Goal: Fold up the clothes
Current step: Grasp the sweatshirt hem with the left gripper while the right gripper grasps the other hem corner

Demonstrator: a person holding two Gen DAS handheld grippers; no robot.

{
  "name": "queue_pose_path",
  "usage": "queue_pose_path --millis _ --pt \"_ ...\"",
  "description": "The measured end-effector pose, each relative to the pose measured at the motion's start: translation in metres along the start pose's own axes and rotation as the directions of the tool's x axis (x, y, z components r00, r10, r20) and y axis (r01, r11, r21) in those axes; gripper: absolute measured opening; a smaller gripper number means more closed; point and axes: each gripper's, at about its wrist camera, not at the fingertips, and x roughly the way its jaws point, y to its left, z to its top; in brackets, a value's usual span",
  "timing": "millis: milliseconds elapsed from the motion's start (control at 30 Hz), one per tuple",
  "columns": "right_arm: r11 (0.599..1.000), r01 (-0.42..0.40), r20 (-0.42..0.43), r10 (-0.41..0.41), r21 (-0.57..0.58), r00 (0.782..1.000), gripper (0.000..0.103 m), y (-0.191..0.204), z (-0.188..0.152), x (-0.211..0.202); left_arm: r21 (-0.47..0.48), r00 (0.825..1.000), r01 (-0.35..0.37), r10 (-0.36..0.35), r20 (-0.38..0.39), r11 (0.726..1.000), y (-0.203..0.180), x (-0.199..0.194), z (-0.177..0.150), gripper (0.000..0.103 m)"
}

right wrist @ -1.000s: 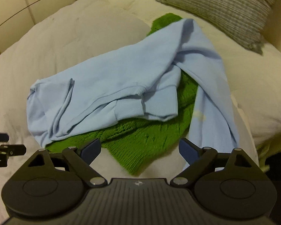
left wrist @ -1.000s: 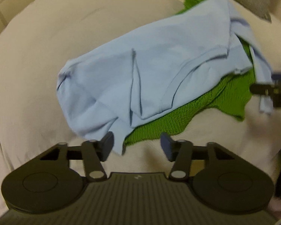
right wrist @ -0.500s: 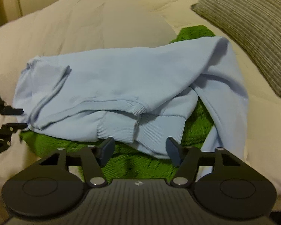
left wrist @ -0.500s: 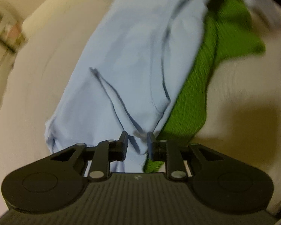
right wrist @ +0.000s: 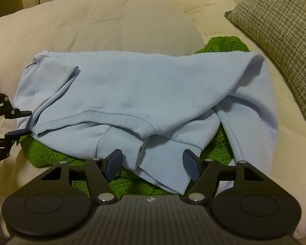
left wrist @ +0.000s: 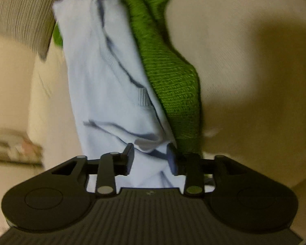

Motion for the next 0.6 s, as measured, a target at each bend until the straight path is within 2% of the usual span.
queue_pose_path --millis 100,200,333,367,433,533,567,600 --pt "1.0 0.005 0.005 -0.005 0.003 1.0 0.07 -0.001 0.002 0.002 0.128 0.996 -0.07 0.063 0.061 0.989 -0.008 0.001 -0.004 0.036" --pt "0.999 0.02 0.007 -0.019 -0.028 1.0 0.073 0.002 0.001 0.002 0.252 0.989 -0.119 0.091 0.12 0.96 -0.029 0.001 -0.013 0.034" --pt "0.991 0.053 0.02 -0.051 -0.122 0.999 0.074 0.007 -0.005 -0.001 0.318 0.981 -0.166 0.123 0.152 0.934 -0.043 0.008 -0.026 0.034" --pt "0.986 0.065 0.026 -0.062 -0.153 0.998 0.074 0.009 -0.007 -0.001 0.303 0.982 -0.159 0.119 0.145 0.94 -0.042 0.009 -0.027 0.033" --pt "0.966 0.1 0.05 -0.091 -0.237 0.995 0.073 0.013 -0.01 -0.002 0.203 0.987 -0.139 0.118 0.11 0.969 -0.022 0.013 -0.024 0.012" --pt "0.911 0.162 0.116 -0.127 -0.379 0.985 0.061 0.023 -0.015 -0.007 0.039 0.992 -0.115 0.112 0.056 0.993 0.002 0.013 -0.023 0.011" --pt "0.884 0.188 0.136 -0.143 -0.427 0.98 0.054 0.025 -0.017 -0.007 -0.014 0.994 -0.106 0.106 0.039 0.994 0.01 0.012 -0.022 0.011" --pt "0.854 0.222 0.153 -0.168 -0.472 0.974 0.052 0.026 -0.019 -0.006 -0.032 0.995 -0.089 0.09 0.033 0.996 0.011 0.012 -0.022 0.012"
